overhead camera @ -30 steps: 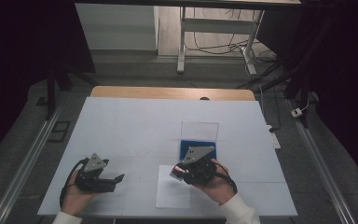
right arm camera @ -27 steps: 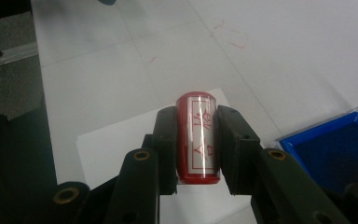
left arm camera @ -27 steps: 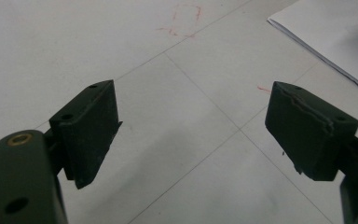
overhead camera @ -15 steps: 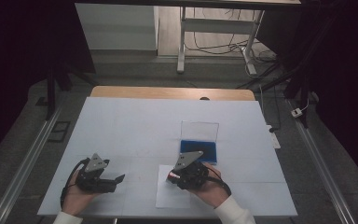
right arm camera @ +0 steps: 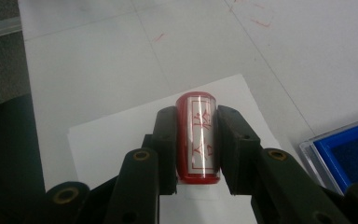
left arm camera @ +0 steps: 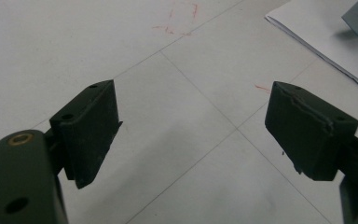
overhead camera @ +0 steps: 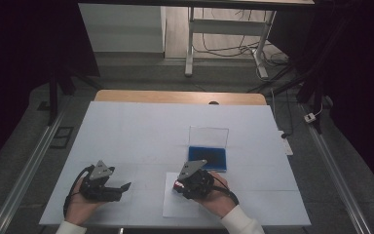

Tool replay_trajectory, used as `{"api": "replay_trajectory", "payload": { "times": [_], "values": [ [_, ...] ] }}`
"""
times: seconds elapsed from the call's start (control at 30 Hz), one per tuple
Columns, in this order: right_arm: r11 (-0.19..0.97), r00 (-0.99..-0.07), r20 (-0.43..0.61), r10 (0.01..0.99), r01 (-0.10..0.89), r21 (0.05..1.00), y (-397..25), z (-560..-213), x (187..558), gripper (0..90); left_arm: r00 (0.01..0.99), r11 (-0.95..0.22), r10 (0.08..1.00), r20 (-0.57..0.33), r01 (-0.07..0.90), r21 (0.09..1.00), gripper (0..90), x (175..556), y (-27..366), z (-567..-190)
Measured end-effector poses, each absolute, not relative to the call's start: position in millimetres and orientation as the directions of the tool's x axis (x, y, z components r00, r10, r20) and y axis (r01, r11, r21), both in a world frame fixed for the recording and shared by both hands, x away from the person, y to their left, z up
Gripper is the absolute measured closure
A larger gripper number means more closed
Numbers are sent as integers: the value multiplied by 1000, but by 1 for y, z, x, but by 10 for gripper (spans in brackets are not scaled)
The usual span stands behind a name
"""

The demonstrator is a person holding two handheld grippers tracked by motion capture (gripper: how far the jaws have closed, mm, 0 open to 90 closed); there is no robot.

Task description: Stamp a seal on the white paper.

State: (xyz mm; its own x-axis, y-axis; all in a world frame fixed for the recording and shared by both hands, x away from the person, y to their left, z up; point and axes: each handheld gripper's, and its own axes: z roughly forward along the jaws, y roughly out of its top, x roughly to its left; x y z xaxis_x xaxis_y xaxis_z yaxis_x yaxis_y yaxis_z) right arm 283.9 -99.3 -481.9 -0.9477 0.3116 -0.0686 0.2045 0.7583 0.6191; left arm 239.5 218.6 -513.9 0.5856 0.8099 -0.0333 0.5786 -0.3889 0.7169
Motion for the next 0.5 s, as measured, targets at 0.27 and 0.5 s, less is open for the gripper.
{"api": "replay_trajectory", "payload": {
  "times": [0.27, 0.5],
  "values": [
    [769, -948, -73, 310, 204, 606, -97, -486, 285, 693, 586, -389, 810, -34, 578, 717, 175, 239, 219, -514],
    [774, -947, -77, 311, 205, 599, -95, -488, 285, 693, 582, -384, 813, -33, 578, 720, 176, 239, 220, -513]
  ]
}}
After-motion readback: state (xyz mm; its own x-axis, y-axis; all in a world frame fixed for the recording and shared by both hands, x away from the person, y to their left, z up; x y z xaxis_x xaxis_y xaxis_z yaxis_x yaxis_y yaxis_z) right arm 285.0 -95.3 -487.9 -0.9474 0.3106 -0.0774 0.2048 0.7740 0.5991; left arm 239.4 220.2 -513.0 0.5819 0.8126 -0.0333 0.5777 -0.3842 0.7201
